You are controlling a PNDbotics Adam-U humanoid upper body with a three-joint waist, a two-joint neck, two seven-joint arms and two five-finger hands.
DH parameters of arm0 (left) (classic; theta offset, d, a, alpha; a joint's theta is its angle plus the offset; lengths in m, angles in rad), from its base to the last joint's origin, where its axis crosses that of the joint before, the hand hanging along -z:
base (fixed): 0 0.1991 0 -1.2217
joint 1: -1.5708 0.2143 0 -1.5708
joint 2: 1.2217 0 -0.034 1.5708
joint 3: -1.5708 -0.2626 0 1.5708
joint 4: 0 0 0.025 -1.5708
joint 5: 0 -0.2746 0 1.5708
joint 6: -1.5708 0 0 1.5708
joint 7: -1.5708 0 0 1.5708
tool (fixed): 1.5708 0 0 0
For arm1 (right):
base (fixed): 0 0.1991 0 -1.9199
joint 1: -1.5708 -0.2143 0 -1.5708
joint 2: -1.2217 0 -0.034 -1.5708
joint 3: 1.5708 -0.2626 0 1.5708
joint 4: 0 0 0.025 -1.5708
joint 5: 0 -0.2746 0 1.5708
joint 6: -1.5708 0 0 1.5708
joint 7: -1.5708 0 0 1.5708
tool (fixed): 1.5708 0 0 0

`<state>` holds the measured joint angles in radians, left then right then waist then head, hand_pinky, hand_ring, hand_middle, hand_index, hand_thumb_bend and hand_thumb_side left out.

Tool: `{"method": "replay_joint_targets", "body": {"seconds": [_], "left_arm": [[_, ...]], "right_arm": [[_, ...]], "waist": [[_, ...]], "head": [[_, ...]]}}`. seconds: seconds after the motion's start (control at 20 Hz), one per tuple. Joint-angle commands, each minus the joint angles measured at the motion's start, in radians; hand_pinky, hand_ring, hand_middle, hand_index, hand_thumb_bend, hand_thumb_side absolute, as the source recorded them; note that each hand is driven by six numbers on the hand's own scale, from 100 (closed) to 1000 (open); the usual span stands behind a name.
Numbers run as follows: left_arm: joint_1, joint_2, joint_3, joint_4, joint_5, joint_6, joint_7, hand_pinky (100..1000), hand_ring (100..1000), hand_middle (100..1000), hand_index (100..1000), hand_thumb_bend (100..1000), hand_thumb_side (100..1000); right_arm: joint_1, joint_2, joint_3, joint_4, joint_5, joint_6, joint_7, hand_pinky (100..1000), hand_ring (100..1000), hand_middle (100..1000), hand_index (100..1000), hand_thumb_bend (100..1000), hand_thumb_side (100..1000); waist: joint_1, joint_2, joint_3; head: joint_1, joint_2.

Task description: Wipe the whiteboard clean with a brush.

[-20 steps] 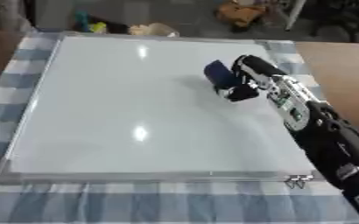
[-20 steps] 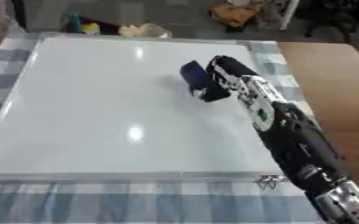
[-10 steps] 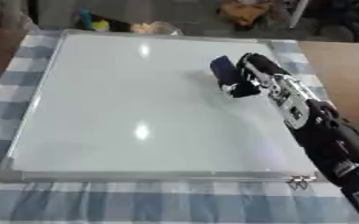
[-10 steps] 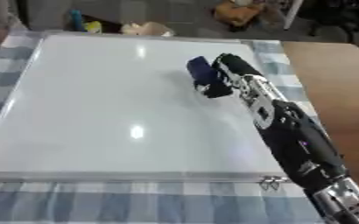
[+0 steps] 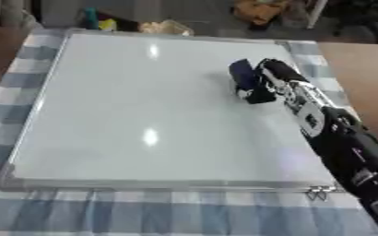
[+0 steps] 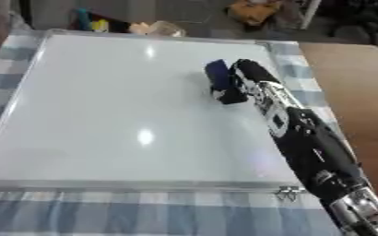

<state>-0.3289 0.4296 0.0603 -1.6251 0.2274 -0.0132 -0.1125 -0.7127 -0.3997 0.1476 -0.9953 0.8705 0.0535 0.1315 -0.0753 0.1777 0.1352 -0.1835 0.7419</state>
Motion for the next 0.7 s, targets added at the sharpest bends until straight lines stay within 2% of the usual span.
{"method": "replay_joint_targets", "body": {"seconds": [0.05, 0.2, 0.25, 0.7], "left_arm": [[-0.017, 0.014, 0.008, -0.016, -0.002, -0.003, 0.000, 545, 513, 570, 691, 662, 950], [-0.017, 0.014, 0.008, -0.016, -0.003, -0.002, 0.000, 545, 513, 570, 691, 663, 950], [-0.017, 0.014, 0.008, -0.016, -0.003, -0.002, 0.000, 545, 513, 570, 691, 663, 950], [-0.017, 0.014, 0.008, -0.016, -0.004, -0.002, 0.000, 545, 512, 569, 691, 663, 950]], "right_arm": [[-0.020, -0.030, -0.015, 0.001, 0.027, 0.010, -0.001, 516, 519, 487, 280, 198, 457], [-0.021, -0.033, -0.020, 0.011, 0.045, 0.021, -0.002, 521, 523, 483, 285, 157, 470], [-0.022, -0.034, -0.021, 0.014, 0.050, 0.025, -0.004, 524, 525, 486, 287, 105, 476], [-0.026, -0.036, -0.029, 0.044, 0.092, 0.051, -0.015, 541, 526, 501, 304, 100, 477]], "waist": [[0.004, -0.013, 0.000], [0.002, -0.013, 0.000], [0.001, -0.012, 0.000], [-0.001, -0.011, 0.003]], "head": [[-0.001, -0.005], [0.000, -0.004], [0.000, -0.004], [0.002, -0.002]]}}
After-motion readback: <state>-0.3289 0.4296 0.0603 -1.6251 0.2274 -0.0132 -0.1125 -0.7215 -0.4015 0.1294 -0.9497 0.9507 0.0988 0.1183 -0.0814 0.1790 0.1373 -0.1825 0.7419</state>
